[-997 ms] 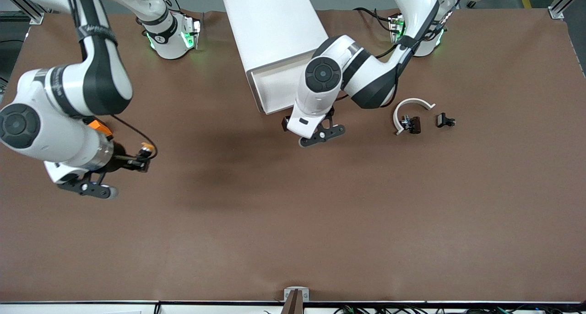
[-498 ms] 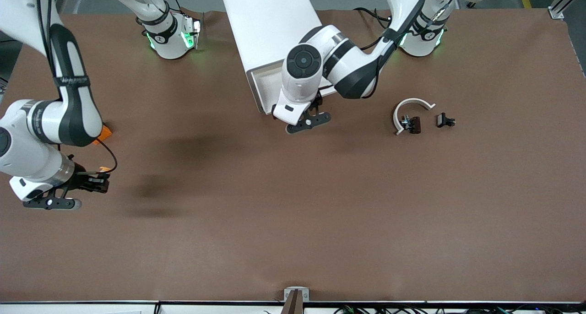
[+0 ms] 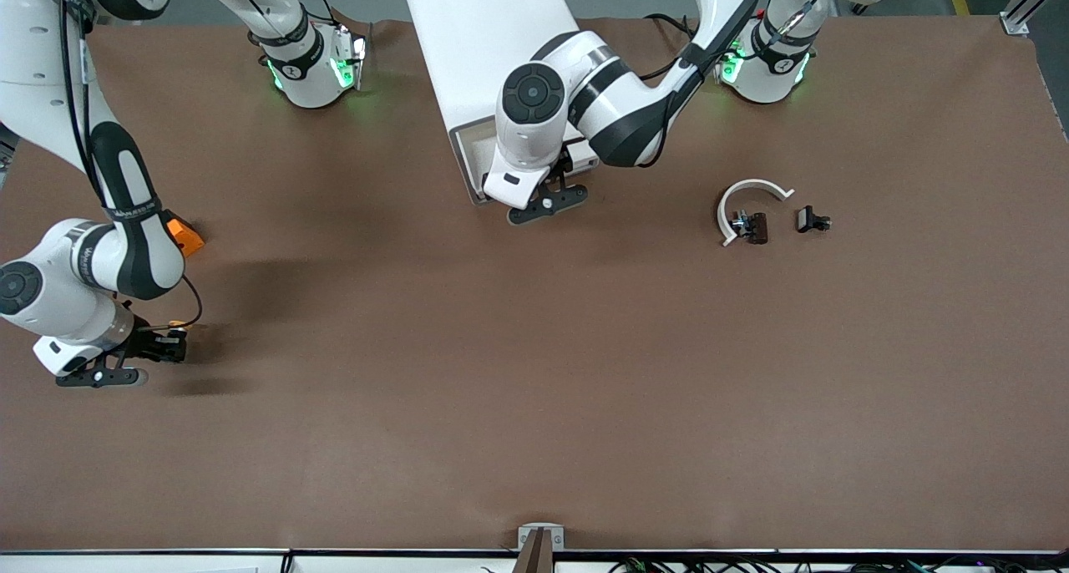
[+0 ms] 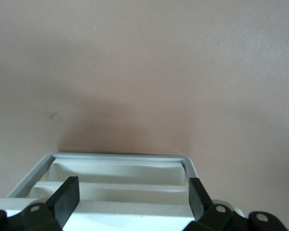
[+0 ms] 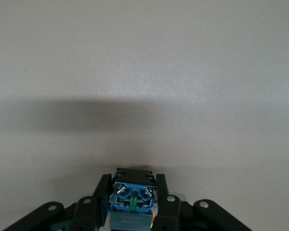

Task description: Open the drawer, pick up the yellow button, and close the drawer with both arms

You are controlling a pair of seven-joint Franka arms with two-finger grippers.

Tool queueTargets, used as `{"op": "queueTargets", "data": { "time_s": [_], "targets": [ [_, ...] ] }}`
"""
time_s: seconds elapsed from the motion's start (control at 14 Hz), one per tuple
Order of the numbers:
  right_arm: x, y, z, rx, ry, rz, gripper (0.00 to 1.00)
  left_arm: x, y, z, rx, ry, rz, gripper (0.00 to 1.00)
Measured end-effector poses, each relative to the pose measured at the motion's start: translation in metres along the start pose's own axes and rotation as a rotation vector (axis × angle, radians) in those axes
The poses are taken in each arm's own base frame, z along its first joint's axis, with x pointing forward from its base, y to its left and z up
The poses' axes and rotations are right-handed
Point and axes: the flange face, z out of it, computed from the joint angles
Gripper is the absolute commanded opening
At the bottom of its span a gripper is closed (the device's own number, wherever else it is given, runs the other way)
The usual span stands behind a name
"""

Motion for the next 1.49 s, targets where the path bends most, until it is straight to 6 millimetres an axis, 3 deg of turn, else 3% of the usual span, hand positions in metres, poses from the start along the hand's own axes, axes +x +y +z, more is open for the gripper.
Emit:
{"op": "queueTargets", "data": {
  "time_s": [0.36, 0.43, 0.5, 0.93, 1.07, 1.28, 1.49],
  "targets": [
    [0.003, -0.008, 0.002, 0.008, -0.002, -0.011, 0.00, -0.025, 0.003, 0.011, 0.017, -0.056, -0.029, 1.00],
    [0.002, -0.008, 0.003, 0.009, -0.005, -0.011, 0.20, -0.028, 0.003, 0.013, 0.018, -0.067, -0.036, 1.00],
    [0.001, -0.007, 0.005, 0.009, -0.007, -0.009, 0.99, -0.030, 0.003, 0.013, 0.020, -0.075, -0.046, 1.00],
    [-0.001, 0.009, 0.007, 0.013, -0.039, 0.015, 1.00, -0.038, 0.004, 0.016, 0.007, -0.177, -0.122, 1.00],
    [0.004, 0.007, -0.004, 0.023, -0.058, 0.010, 1.00, -0.039, 0.003, 0.018, 0.009, -0.194, -0.138, 1.00],
    [0.011, 0.009, -0.044, 0.032, -0.080, 0.010, 1.00, -0.041, 0.002, 0.021, 0.008, -0.226, -0.155, 1.00],
    [0.009, 0.014, -0.108, 0.044, -0.115, 0.011, 1.00, -0.039, 0.001, 0.023, 0.009, -0.239, -0.169, 1.00]
  ]
}}
